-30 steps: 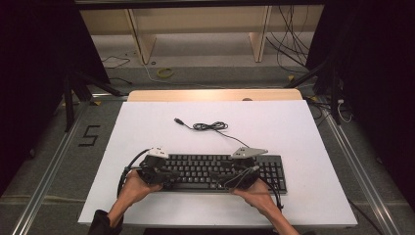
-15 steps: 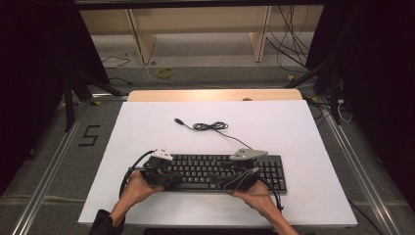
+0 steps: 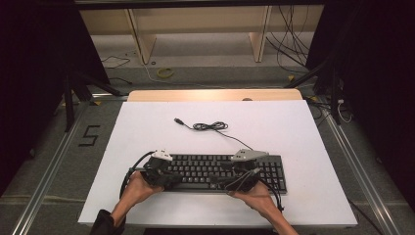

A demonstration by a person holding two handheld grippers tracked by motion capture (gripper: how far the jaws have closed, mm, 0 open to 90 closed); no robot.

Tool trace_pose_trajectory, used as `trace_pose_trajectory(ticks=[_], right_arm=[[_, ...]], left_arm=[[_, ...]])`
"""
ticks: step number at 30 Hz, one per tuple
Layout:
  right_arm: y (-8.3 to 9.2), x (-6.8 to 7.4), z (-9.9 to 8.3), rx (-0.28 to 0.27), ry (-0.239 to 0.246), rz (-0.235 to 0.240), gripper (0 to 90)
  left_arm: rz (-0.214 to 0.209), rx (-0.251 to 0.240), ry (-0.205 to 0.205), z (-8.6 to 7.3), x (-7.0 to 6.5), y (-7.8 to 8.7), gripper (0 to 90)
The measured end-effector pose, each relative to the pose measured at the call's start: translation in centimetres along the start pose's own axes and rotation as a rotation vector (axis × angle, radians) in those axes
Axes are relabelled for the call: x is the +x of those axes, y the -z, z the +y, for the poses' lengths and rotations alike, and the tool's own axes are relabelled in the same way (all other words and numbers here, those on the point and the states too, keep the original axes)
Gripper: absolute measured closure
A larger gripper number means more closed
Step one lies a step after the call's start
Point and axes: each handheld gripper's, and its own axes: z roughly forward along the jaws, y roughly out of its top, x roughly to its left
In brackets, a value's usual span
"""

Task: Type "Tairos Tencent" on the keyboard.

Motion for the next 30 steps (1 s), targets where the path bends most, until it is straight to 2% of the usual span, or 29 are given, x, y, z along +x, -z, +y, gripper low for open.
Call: trace_pose_trajectory(ticks=[7, 20, 30], right_arm=[[0.1, 0.0, 0.1, -0.005, -0.002, 0.005, 35.8], [0.0, 0.1, 0.1, -0.006, 0.002, 0.005, 35.9], [0.0, 0.1, 0.1, -0.005, 0.001, 0.007, 35.9]], left_arm=[[-0.024, -0.057, 0.022, 0.3, 0.1, 0.8, 85.9], [-0.042, -0.114, 0.036, 0.6, 0.3, 1.9, 66.5], [-0.012, -0.130, 0.057, 0.9, 0.6, 2.3, 48.1]])
